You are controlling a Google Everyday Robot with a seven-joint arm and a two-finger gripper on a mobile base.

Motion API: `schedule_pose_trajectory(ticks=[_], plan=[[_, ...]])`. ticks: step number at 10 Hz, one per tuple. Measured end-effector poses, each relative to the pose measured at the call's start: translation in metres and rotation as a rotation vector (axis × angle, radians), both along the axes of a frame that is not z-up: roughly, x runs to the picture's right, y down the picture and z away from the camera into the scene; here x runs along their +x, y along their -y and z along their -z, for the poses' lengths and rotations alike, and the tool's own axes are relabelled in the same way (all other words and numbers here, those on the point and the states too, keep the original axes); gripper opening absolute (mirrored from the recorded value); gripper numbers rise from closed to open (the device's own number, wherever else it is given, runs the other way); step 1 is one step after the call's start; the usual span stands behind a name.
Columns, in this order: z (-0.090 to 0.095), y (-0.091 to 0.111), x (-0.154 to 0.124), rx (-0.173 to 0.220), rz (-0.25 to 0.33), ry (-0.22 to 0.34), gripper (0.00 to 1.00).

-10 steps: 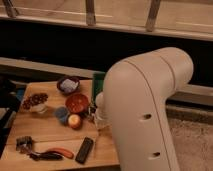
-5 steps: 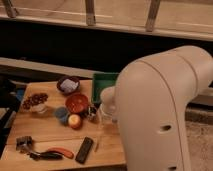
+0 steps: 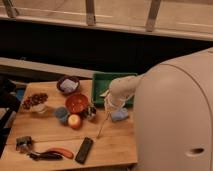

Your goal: Place fork in metal cup

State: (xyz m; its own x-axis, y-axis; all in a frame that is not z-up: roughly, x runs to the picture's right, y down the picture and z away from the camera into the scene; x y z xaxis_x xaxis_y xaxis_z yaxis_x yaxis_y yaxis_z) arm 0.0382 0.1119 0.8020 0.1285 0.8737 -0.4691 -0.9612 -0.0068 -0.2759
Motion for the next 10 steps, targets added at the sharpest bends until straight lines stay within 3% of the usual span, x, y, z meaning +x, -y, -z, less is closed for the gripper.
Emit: schedule_pose_trajectory(ticks=[5,8,10], plan=[[0.021,0.062,0.004,0.094,-0.017,-0.029,0.0],[0.043,0.109,-0.002,0.155,0.008,-0.052,0.0],[0.046,0.134,-0.012,0.195,0.032,-0.062,0.0]])
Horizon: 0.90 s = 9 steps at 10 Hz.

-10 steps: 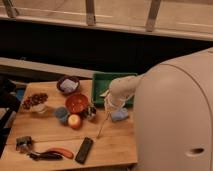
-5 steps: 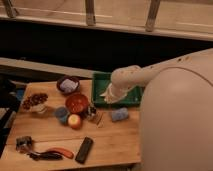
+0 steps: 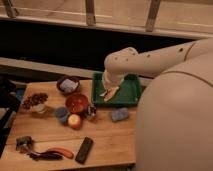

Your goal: Place fork in metal cup

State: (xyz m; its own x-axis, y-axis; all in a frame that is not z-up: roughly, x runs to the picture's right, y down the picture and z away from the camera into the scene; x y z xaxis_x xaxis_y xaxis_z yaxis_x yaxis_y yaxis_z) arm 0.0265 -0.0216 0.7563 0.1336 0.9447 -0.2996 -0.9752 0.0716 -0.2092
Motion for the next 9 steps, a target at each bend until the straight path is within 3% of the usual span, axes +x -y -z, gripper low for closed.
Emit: schedule_pose_trajectory(ticks=[4,9], plan=[[-0.004,0.011,-0.019,0.012,0.025,0.015,0.0],[-0.025,-0.014,-0.034,-0.016,0.033,0.066,0.0]])
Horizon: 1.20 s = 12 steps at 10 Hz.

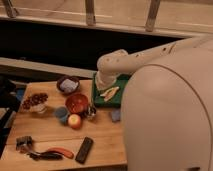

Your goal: Place fork in metal cup

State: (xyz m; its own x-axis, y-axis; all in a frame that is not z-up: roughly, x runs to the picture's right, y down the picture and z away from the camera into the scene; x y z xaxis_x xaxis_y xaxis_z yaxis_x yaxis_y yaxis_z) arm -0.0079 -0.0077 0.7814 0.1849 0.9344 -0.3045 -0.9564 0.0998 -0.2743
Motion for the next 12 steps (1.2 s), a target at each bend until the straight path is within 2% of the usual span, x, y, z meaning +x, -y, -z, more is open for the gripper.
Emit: schedule_pose_trajectory(ticks=[4,5,6,11,12], plan=[[-0.008,-0.033,-0.014,-0.033,0.011,0.022,0.01],[-0.012,-0.04,-0.014,-0.046,0.005,0.026,0.08],[-0.015,-0.045,-0.013,-0.06,-0.002,0.035,0.19],[-0.023,-0.055,-0.011,-0.096,-0.028,0.082,0.69],[-0.023,-0.055,-0.011,-0.097,-0.03,0.084,0.73]])
